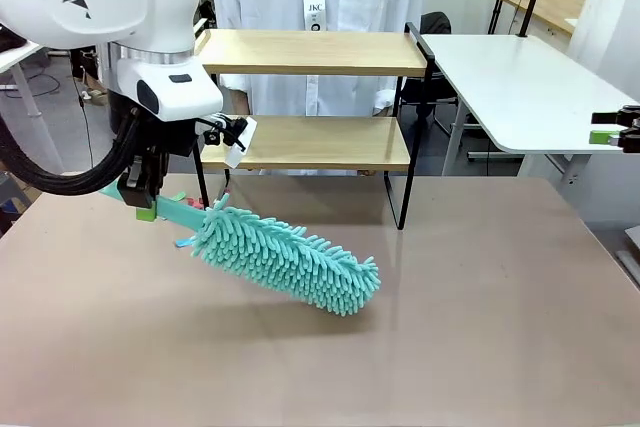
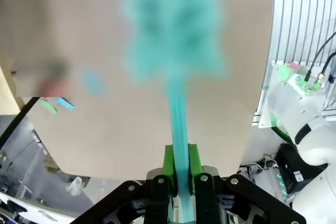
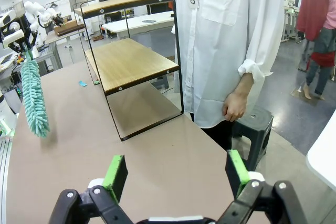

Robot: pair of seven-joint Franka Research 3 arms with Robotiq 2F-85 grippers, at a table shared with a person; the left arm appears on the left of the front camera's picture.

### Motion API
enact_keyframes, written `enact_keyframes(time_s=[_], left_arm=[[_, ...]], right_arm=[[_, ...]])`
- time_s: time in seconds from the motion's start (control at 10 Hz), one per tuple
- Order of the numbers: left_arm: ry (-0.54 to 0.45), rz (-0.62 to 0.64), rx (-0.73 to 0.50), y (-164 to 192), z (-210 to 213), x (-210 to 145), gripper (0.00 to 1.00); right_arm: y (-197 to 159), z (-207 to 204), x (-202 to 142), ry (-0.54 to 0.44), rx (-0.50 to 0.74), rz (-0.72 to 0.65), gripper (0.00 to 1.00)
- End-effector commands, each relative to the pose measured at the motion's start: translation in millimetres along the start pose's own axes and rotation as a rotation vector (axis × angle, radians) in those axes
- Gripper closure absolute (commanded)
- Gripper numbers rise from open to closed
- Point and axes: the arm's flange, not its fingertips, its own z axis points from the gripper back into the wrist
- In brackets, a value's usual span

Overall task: Clean the shelf.
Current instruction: Clean the specific section of the Shelf indicated by the human with the Duster, then hand the Duster back to the human.

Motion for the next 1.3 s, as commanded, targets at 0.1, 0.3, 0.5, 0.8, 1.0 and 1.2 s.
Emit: enact_keyframes(time_s=[0.1,0.3,0.5,0.8,1.0,1.2], left_arm=[[-0.017,0.009,0.002,-3.8,5.2,-1.8,0.87],[-0.017,0.009,0.002,-3.8,5.2,-1.8,0.87],[-0.017,0.009,0.002,-3.8,5.2,-1.8,0.87],[-0.017,0.009,0.002,-3.8,5.2,-1.8,0.87],[-0.074,0.066,0.035,-0.3,2.3,-16.4,0.87],[-0.221,0.058,0.068,3.8,-17.8,-17.4,0.87]], right_arm=[[0.9,-0.3,3.2,0.002,0.001,0.007,0.0],[0.9,-0.3,3.2,0.002,0.001,0.007,0.0],[0.9,-0.3,3.2,0.002,0.001,0.007,0.0],[0.9,-0.3,3.2,0.002,0.001,0.007,0.0],[12.2,-5.7,28.4,-0.016,0.067,0.07,0.0],[39.0,-22.0,65.6,-0.1,0.253,0.106,0.0]])
